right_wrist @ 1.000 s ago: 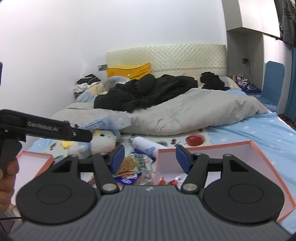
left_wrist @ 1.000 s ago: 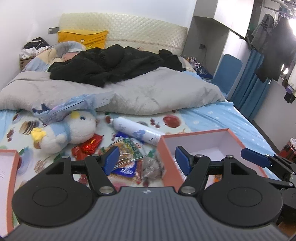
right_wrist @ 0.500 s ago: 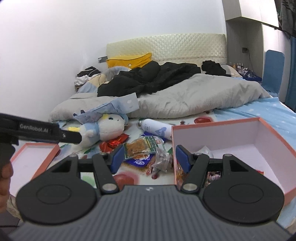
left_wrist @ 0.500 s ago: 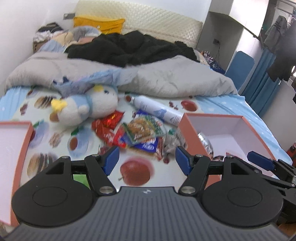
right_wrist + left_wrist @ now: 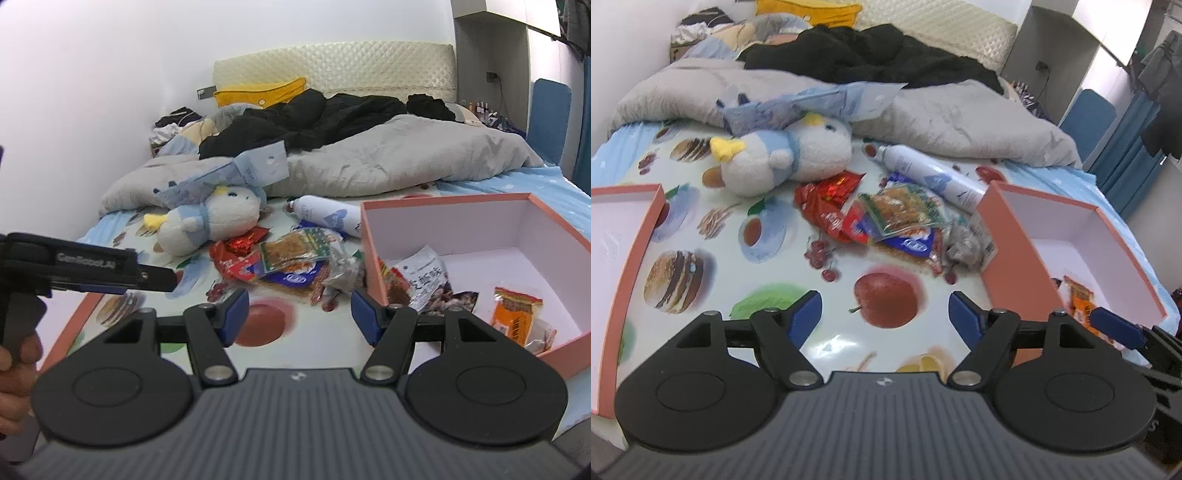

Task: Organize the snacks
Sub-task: 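Withdraw both open tools from the box back toward the snack pile, then close left gripper on red packet while right gripper closes on snack strip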

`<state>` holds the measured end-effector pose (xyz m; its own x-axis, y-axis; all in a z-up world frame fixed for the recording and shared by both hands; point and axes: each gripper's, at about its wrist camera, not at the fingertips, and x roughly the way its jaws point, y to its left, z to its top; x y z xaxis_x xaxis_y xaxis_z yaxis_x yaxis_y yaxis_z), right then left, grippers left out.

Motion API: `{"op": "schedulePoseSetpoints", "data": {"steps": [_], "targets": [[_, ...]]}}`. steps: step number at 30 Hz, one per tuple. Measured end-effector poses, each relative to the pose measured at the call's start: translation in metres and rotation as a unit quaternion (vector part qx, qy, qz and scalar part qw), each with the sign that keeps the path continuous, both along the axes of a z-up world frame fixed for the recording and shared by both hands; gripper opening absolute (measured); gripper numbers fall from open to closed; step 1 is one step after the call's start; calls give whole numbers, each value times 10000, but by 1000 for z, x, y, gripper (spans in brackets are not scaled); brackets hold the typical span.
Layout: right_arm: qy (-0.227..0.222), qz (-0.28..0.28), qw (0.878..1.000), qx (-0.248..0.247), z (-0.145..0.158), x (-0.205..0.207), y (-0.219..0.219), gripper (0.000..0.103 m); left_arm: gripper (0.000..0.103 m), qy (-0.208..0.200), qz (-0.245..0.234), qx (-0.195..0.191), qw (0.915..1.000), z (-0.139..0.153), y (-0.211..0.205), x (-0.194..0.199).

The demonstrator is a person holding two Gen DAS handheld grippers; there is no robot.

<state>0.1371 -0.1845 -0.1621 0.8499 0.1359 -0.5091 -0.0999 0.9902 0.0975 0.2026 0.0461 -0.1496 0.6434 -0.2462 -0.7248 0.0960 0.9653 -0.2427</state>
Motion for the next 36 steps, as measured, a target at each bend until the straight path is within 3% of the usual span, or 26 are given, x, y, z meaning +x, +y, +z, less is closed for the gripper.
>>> {"op": "schedulePoseSetpoints", "data": {"steps": [4,20,28,36], "targets": [[226,80,9997,26,-16,10,8,63,88,225,131,-8,9997,-19,9,15],[625,241,9972,-317,-76,97,38,63,89,520,416,-58,9978,-102,34,126],[860,542,9816,-1614,-116,152,62,59,82,467,666,-646,9946,-128,57,179],[451,910,9640,-2456,-128,168,79,47,68,433,703,-867,9928,-142,59,214]]}}
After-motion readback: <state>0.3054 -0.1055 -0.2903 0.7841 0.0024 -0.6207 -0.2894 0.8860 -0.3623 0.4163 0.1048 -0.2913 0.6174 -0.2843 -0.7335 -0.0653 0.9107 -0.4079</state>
